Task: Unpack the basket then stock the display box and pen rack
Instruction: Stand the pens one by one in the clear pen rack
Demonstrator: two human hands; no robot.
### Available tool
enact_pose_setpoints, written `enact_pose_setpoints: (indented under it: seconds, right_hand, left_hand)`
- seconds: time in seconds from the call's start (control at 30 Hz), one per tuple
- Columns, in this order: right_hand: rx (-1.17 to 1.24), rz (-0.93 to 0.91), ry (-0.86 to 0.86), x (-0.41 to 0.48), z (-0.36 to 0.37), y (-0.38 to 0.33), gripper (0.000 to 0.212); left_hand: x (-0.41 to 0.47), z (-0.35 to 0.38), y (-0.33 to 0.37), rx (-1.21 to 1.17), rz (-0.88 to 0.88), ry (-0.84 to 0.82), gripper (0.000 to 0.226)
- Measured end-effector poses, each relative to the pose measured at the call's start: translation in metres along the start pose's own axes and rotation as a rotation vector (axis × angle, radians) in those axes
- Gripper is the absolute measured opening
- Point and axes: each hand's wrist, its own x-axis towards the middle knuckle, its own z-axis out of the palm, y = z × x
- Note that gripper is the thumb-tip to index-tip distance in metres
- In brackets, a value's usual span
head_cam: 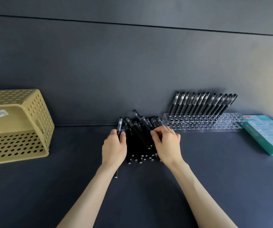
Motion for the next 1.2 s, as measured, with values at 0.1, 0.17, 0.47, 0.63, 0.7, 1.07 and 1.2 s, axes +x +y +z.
enact_pose_setpoints:
  seconds: [0.1,0.17,0.47,0.63,0.7,1.07,1.2]
  right_hand:
    - [0.287,0.047,-0.046,0.0,-0.014,0.003,0.009]
    - [0.417,0.056,-0.095,0.001,-0.026,0.008,0.01]
    - [0.593,-0.02,-0.289,-0.002,-0.087,0.066,0.015]
    - [0.59,-0.034,-0.364,0.0,-0.135,0.127,0.016]
    - [0.55,-0.064,-0.392,0.002,-0.155,0.149,0.016]
    - [0.445,-0.144,-0.158,0.048,-0.218,0.216,0.019]
    - [0.501,-0.118,-0.055,0.076,-0.223,0.22,0.023]
  left_hand:
    - [-0.004,-0.003,0.006,-0.201,0.004,0.019,0.028]
    - [-0.008,-0.003,0.018,-0.373,0.022,0.02,0.026]
    - [-0.022,0.047,0.086,-0.853,-0.088,-0.157,0.036]
    - [-0.042,0.107,0.127,-0.885,-0.08,-0.155,0.04]
    - [-0.057,0.136,0.145,-0.89,-0.079,-0.164,0.037]
    - [-0.077,0.225,0.206,-0.705,0.098,-0.123,0.033]
    - [-0.063,0.234,0.209,-0.648,0.193,-0.103,0.016]
